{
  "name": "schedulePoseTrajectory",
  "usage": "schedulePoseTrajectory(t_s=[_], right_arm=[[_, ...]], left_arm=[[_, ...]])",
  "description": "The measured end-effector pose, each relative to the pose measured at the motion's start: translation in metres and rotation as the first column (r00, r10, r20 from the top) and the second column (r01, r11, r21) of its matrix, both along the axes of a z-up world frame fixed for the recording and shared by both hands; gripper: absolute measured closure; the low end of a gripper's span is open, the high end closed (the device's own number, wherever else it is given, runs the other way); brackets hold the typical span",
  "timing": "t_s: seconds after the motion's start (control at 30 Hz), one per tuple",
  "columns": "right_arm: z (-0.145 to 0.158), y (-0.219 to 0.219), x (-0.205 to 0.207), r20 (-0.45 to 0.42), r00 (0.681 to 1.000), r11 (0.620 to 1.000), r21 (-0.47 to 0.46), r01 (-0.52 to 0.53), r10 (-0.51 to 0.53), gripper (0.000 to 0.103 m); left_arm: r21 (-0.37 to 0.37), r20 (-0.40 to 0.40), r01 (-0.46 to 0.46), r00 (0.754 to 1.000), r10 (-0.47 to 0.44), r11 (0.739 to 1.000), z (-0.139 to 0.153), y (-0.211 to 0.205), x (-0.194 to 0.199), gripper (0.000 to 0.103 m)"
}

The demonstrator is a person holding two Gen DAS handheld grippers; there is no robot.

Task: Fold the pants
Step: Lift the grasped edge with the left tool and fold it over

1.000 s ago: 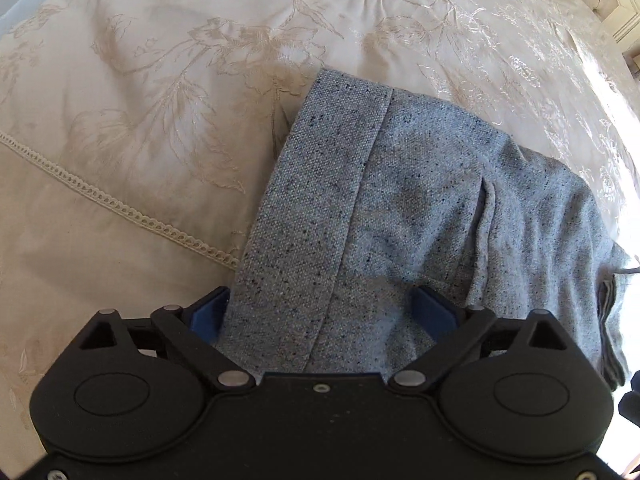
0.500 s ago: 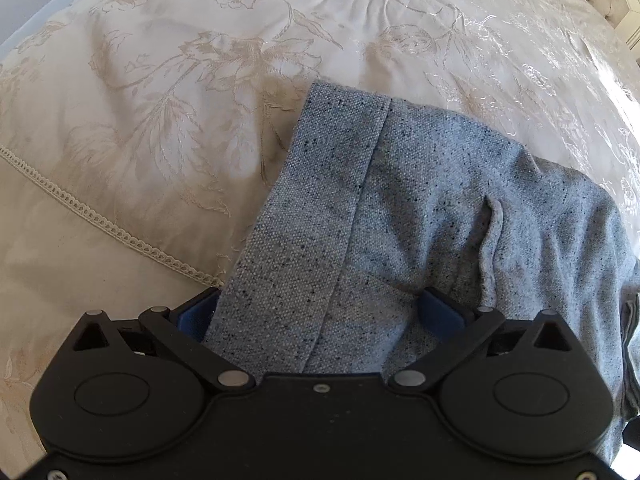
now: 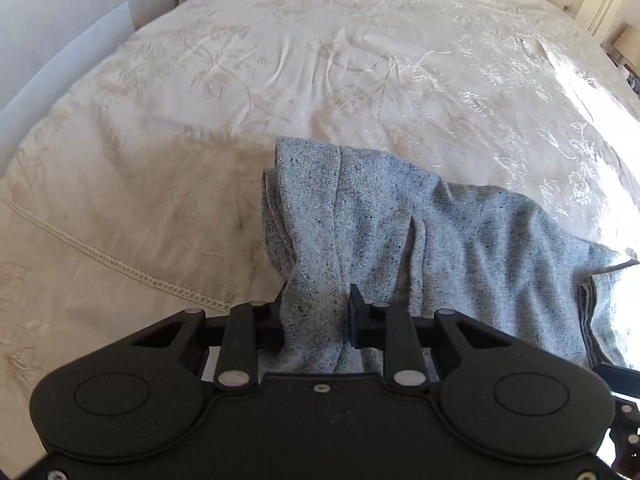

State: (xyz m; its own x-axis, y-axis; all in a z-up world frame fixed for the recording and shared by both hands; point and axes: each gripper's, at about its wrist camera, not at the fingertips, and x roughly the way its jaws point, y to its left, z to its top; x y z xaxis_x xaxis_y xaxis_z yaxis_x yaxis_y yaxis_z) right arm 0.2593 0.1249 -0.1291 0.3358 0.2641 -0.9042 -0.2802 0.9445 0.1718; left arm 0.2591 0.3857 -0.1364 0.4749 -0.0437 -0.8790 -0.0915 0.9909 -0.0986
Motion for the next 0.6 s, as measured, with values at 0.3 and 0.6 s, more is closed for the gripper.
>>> schedulePoseTrajectory(t_s=[0.3,0.6], right_arm=[[0.003,-0.03,-0.003,0.01,0.997,0.997,0.024,0.077,-0.077,0.067],[-0.012,-0.093,0.017,0.047,0.981,0.981,-0.009,0.191,-0.191,0.067]], left_arm=[[0.071,0.068,-0.001,0.998,-0.004,0.997,0.039,-0.04,-0.008,0.074],[0.053,0.097,-0.018,0.995,0.013,0.998,0.072,-0.065,-0.013,0.075]])
